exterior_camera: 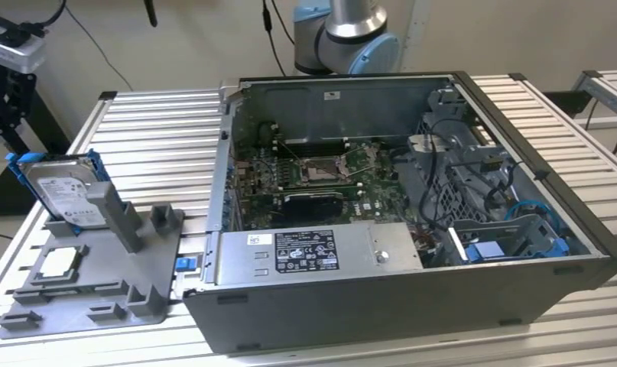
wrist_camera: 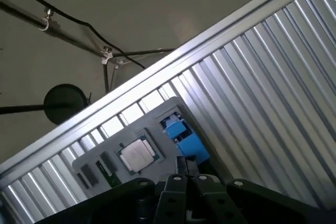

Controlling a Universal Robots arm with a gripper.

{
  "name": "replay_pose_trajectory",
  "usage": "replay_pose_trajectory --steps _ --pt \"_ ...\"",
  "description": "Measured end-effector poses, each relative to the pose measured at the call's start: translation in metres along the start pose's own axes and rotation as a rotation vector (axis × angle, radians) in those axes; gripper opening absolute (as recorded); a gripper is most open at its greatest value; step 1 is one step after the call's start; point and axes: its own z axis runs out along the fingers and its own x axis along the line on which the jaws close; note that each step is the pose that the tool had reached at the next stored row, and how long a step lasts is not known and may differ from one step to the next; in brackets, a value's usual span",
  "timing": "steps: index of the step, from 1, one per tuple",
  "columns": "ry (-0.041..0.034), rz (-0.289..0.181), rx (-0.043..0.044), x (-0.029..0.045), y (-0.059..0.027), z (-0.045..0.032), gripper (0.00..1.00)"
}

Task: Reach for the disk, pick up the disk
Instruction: 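Pick up the disk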

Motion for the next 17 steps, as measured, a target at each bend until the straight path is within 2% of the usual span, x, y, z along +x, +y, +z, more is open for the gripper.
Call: replay_pose_trajectory --steps 5,11,17 --pt "-0.0006 -0.091 0.0053 0.0 0.0 0.0007 0.0" --pt "-0.0039 -0.2 0.0162 -0.0001 -0.0001 0.0012 0.0" --pt "-0.0013 -0.309 0.0156 0.0 -0.0001 0.0015 0.0"
